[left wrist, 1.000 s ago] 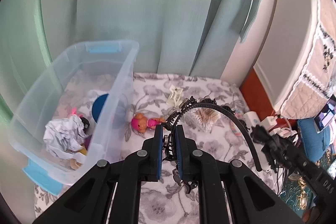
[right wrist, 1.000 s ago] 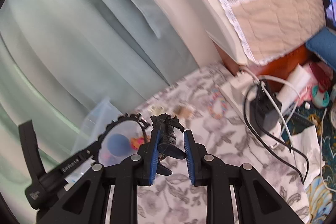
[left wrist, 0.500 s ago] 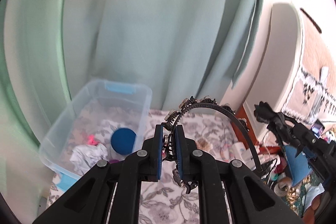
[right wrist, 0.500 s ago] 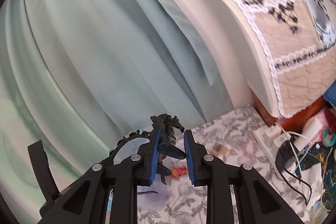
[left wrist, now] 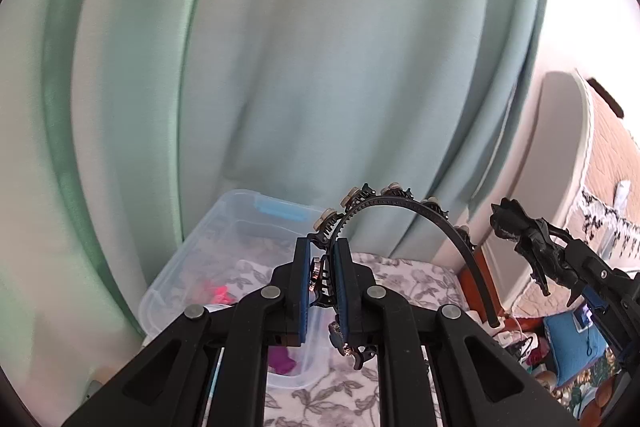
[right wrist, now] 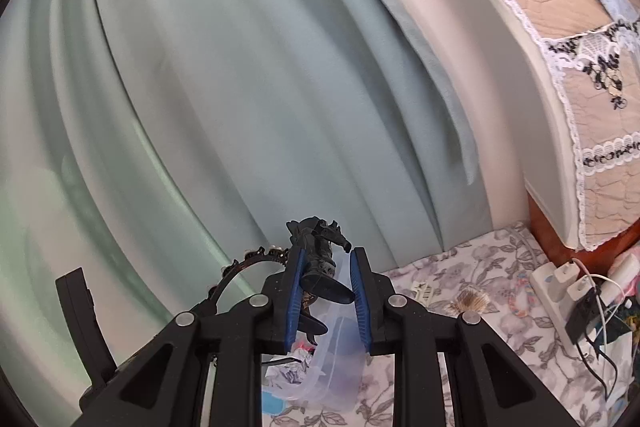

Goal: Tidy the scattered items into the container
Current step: 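Carry the black figure with the right tool while the left tool carries the headband over the container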

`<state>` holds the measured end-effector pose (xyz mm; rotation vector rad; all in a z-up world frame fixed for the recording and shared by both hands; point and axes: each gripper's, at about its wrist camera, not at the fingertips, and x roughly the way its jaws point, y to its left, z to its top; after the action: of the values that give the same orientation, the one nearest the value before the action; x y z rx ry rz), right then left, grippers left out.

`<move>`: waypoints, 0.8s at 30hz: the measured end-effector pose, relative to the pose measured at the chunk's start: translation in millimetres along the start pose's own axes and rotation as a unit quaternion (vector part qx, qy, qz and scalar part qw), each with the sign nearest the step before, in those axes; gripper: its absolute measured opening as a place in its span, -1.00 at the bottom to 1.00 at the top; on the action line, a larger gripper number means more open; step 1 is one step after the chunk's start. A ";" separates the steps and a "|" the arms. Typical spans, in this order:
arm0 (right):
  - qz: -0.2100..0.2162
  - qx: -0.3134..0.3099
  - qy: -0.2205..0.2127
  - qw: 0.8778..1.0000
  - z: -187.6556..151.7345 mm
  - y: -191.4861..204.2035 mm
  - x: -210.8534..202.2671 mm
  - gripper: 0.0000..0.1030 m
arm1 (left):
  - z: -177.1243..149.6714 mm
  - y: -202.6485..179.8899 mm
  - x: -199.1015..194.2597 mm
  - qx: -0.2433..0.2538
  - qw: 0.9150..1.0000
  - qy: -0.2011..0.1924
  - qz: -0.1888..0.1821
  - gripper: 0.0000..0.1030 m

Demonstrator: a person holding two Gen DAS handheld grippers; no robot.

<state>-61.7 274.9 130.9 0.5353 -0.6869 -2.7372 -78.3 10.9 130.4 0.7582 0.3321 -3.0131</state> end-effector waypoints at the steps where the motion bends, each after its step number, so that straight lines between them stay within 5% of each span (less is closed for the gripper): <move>1: 0.002 -0.003 0.003 1.000 -1.4 4.2 2.5 -0.51 | 0.5 4.0 -0.6 -0.003 1.000 -0.001 0.002 -0.77; 24: 0.020 -0.069 0.076 0.995 -45.8 80.0 69.3 -0.51 | -6.0 105.8 1.4 -0.088 0.995 0.003 0.054 -0.77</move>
<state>-91.6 165.0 113.4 0.6807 -0.4637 -2.6493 -69.6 -91.2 103.3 0.7444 0.5302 -2.8346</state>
